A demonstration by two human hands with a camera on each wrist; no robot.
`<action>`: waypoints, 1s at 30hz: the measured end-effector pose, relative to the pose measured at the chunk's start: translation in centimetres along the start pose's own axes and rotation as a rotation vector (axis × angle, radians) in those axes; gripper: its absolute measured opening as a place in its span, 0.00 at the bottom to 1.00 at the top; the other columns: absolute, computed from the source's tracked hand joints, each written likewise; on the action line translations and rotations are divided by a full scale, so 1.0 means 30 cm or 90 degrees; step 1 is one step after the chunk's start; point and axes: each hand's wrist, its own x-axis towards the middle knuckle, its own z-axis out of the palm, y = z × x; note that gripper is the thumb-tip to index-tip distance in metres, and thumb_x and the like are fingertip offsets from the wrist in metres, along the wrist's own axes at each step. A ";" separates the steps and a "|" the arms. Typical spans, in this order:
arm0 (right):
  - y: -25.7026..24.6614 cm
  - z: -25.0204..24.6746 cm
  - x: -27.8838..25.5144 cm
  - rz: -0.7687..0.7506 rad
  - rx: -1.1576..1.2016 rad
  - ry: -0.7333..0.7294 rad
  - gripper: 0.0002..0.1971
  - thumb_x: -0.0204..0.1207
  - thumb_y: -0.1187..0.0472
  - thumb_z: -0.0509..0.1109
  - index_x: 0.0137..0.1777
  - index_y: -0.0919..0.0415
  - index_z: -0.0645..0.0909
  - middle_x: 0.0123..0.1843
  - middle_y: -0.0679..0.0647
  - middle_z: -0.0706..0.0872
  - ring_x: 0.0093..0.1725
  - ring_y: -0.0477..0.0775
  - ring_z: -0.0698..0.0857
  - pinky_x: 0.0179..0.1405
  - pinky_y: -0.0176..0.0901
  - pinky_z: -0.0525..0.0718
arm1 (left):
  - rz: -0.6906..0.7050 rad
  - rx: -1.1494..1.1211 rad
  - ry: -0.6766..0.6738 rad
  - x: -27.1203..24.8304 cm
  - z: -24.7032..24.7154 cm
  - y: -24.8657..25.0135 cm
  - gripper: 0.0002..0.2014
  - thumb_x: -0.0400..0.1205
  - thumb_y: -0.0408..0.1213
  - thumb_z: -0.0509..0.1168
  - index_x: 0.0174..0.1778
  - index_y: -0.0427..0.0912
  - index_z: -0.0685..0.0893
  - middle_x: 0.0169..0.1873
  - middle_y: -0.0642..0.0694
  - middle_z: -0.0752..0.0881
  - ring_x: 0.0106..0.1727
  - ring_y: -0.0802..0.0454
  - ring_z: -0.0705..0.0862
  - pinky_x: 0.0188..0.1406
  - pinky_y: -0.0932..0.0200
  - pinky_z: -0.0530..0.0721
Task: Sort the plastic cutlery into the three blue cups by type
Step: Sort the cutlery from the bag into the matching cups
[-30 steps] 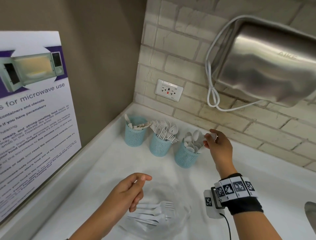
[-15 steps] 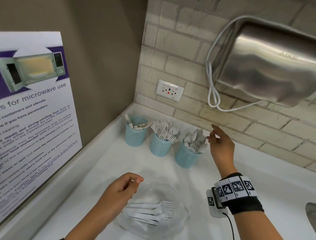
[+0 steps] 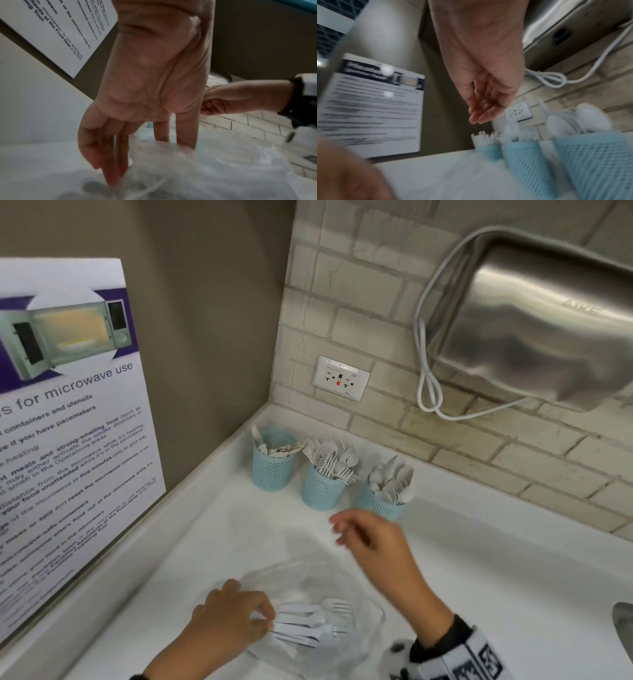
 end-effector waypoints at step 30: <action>0.025 0.228 -0.099 0.019 -0.274 -0.204 0.22 0.83 0.58 0.61 0.76 0.43 0.68 0.62 0.51 0.86 0.62 0.56 0.83 0.59 0.44 0.77 | 0.246 -0.346 0.210 -0.009 -0.073 0.050 0.31 0.76 0.19 0.66 0.68 0.58 0.75 0.58 0.53 0.75 0.62 0.76 0.72 0.48 0.85 0.71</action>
